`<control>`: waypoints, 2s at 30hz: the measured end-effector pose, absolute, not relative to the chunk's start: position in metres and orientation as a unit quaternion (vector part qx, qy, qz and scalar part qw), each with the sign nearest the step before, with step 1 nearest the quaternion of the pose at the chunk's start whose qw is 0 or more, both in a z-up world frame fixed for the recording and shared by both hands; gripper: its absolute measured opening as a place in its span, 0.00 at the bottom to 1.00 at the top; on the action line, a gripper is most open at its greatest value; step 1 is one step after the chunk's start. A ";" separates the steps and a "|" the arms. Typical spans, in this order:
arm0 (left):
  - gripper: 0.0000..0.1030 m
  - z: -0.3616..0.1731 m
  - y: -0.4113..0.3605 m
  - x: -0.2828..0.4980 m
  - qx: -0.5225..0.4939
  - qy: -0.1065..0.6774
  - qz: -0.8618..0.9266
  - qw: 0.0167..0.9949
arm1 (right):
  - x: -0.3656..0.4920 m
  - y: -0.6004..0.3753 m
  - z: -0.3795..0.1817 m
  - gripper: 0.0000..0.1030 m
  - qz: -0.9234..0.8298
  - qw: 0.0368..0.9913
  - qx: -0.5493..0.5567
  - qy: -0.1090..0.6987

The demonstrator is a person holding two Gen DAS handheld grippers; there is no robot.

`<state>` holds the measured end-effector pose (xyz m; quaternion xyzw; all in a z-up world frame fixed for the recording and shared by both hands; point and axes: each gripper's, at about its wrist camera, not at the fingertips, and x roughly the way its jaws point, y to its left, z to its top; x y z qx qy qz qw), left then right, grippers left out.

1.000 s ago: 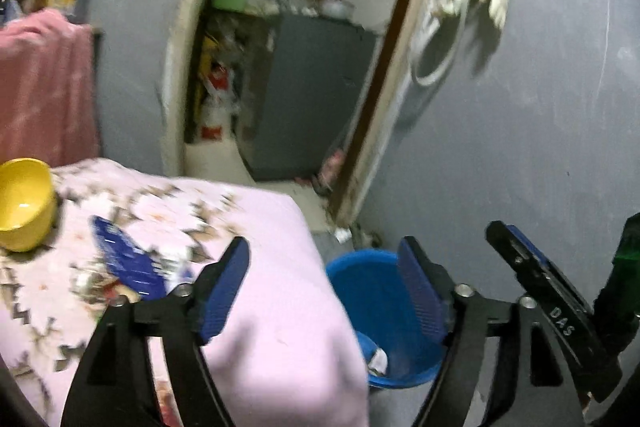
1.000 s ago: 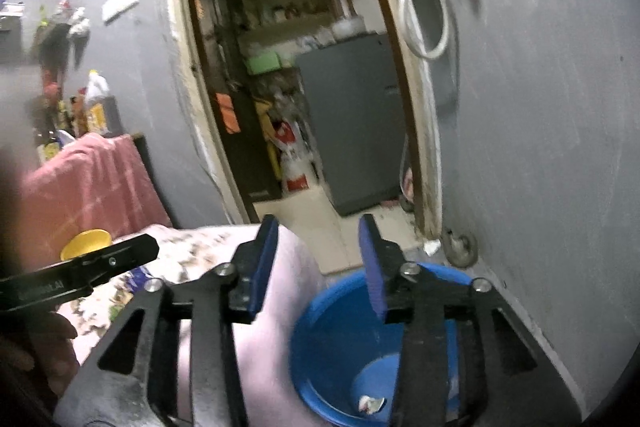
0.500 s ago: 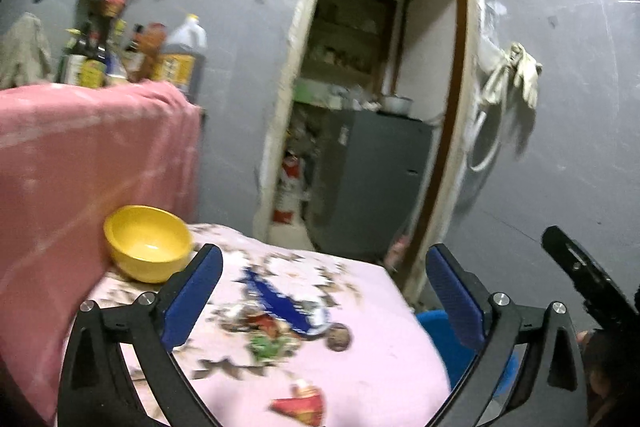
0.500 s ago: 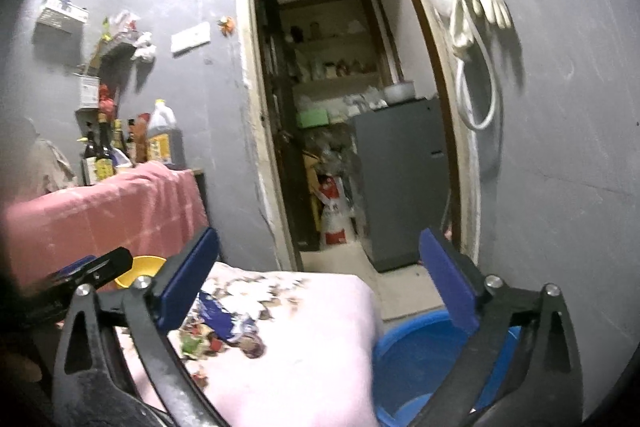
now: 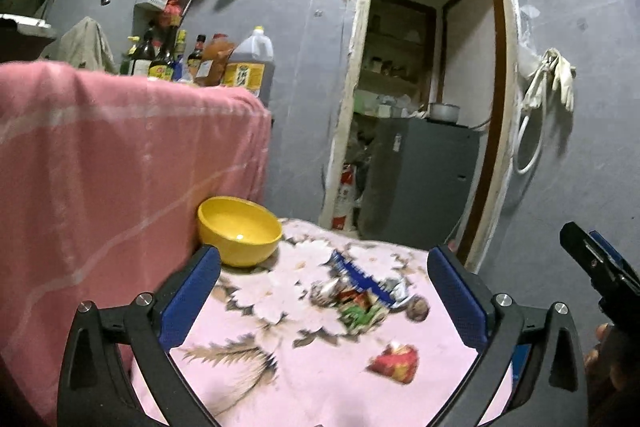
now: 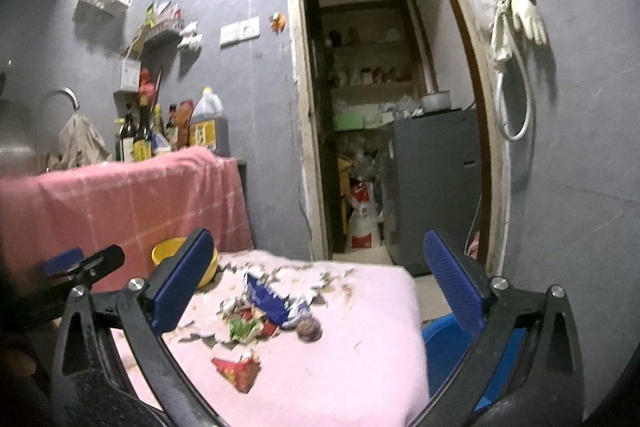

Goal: Collect trash
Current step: 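Move both open tools back over the trash pile on the table, then grasp the green crumpled paper with the left tool while the right tool grasps the red paper cone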

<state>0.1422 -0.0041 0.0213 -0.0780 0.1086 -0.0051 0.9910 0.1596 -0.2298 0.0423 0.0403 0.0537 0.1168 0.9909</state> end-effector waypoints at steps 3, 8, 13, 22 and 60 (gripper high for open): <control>0.98 0.013 0.004 0.144 -0.080 0.123 0.003 0.989 | 0.165 -0.222 0.030 1.00 0.124 0.989 0.037 0.076; 0.98 -0.001 0.010 0.146 -0.082 0.143 0.012 0.986 | 0.179 -0.211 0.007 1.00 0.135 0.983 0.034 0.118; 0.98 -0.010 0.014 0.151 -0.087 0.160 0.022 0.983 | 0.194 -0.205 -0.009 1.00 0.154 0.974 0.031 0.165; 0.98 -0.032 0.032 0.178 -0.108 0.246 0.057 0.962 | 0.224 -0.181 -0.042 0.96 0.195 0.940 0.012 0.280; 0.77 -0.072 -0.039 0.304 -0.030 0.434 -0.079 0.897 | 0.292 -0.211 -0.078 0.28 0.202 0.898 0.047 0.388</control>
